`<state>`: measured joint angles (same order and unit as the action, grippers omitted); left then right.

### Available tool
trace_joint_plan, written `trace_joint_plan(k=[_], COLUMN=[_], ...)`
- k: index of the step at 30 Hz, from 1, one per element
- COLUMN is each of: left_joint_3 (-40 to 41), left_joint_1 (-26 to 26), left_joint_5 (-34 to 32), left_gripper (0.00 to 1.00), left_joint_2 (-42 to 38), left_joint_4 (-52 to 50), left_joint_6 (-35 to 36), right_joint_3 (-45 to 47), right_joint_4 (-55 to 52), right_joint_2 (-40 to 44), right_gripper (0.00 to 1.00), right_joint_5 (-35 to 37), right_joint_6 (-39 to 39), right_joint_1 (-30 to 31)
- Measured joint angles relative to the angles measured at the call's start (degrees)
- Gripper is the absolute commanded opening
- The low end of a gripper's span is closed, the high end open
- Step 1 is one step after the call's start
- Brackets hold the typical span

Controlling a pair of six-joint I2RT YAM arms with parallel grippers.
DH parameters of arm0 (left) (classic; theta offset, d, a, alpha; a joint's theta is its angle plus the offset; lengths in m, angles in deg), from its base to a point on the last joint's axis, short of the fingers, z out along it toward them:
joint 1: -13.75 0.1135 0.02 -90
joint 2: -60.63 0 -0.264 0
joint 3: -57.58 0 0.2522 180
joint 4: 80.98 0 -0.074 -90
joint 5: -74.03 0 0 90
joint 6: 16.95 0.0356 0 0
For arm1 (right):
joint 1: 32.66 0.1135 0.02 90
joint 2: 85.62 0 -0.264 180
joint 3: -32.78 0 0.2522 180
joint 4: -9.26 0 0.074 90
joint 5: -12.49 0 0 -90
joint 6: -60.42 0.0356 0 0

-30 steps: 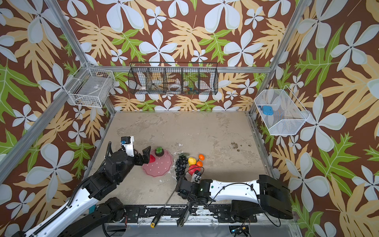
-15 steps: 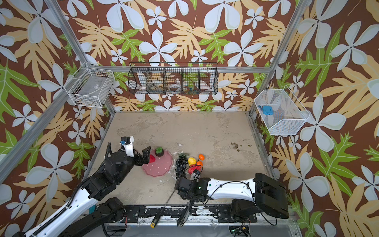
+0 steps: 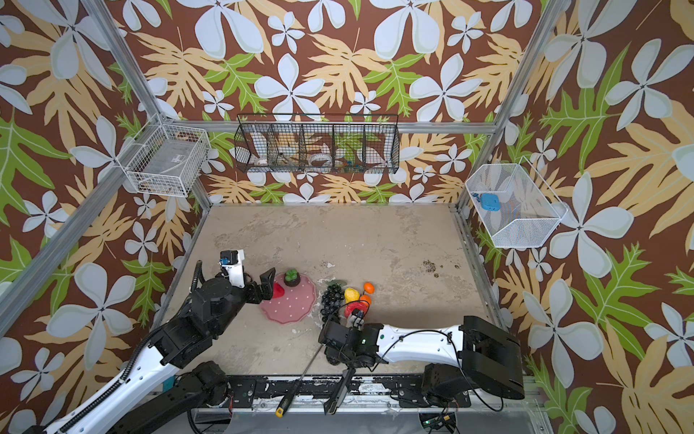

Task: Arrange fruit in a fruit bowl
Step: Pick up the fruit from the bottom-center of the table.

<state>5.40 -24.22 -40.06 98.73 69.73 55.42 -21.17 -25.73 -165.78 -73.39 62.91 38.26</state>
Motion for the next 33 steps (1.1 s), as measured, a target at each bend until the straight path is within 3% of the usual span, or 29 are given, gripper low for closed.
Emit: trace_joint_plan(k=[9,12,22,33], left_joint_3=[0.22,0.24,0.55,0.55], left_joint_1=[0.00,0.00,0.00,0.00], left_joint_5=[-0.02,-0.02,0.20,-1.75], left_gripper=[1.00,1.00,1.00,1.00], left_joint_2=[-0.68,-0.63,-0.44,-1.79], left_joint_4=[0.42,0.46,0.81,0.70], left_joint_6=[0.00,0.02,0.26,0.39], right_joint_3=[-0.04,-0.63,-2.49,-16.15], right_joint_4=[0.26,-0.04,-3.50,-7.32], right_joint_2=[-1.05,-0.94,4.68,2.58], right_gripper=[0.63,0.58,0.56,0.55], right_joint_5=[-1.16,-1.16,3.08,13.29], right_joint_6=[-0.57,-1.22,-2.84,-21.16], right_joint_1=[-0.33,-0.35,-0.35,-0.46])
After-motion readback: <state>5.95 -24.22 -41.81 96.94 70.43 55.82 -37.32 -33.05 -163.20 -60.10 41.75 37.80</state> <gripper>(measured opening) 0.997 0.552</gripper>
